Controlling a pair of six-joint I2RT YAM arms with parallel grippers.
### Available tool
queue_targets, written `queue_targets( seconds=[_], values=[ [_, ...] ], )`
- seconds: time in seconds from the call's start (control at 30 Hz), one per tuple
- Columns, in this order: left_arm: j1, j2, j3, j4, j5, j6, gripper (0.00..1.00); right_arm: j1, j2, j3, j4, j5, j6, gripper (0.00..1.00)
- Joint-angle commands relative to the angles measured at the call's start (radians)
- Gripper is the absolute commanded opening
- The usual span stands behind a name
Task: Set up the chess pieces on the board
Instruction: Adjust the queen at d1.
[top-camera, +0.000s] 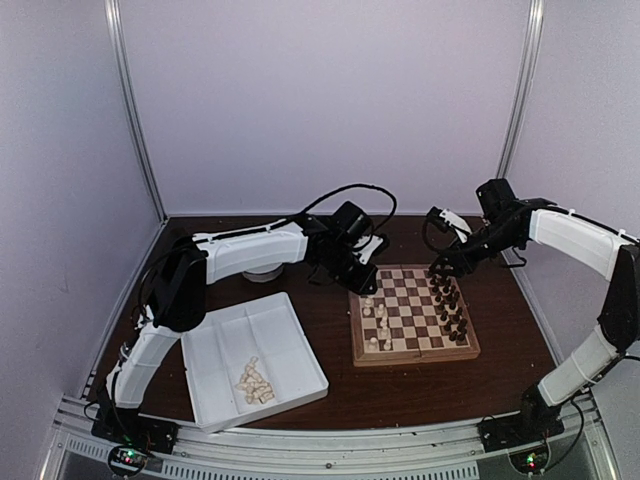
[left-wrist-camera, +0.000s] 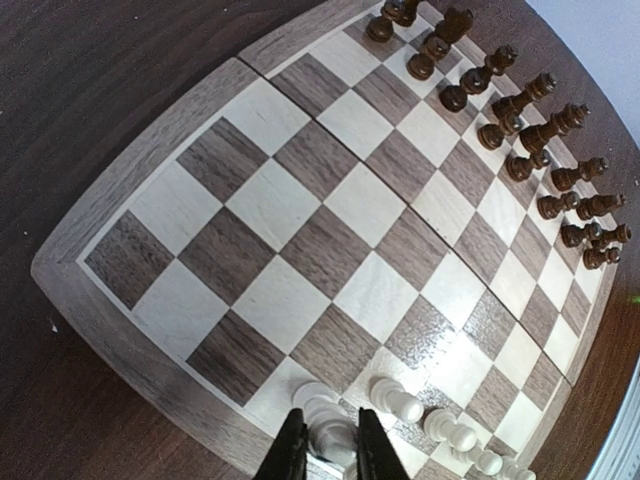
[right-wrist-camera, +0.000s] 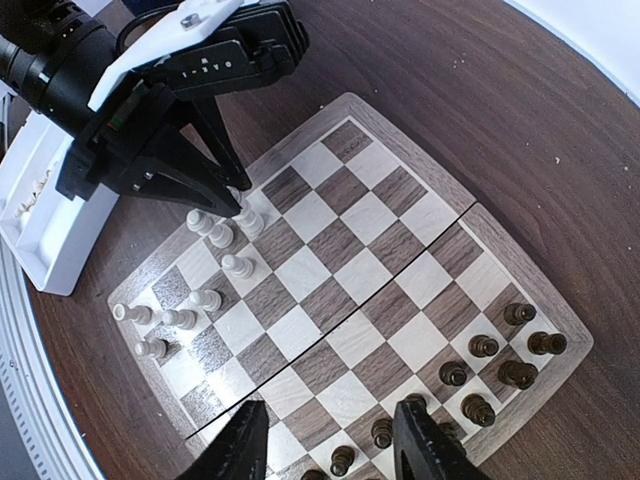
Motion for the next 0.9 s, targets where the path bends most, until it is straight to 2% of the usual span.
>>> queue_targets(
  seconds=[0.0,0.6,0.87],
  values=[
    [-0.002,-0.009,0.026,-0.007,-0.028,0.023,0.12,-0.007,-0.01,-0.011,0.008,0.003,-0.006,0.47],
    [-0.004,-0.044,-0.03,-0.006,-0.068,0.034,0.11,-0.009,-0.002,-0.01,0.005,-0.007,-0.005,0.47],
    [-0.005,-0.057,-0.029,-0.006,-0.054,0.034,0.26,-0.009,0.001,-0.008,0.003,-0.008,-0.006,0.47]
  ],
)
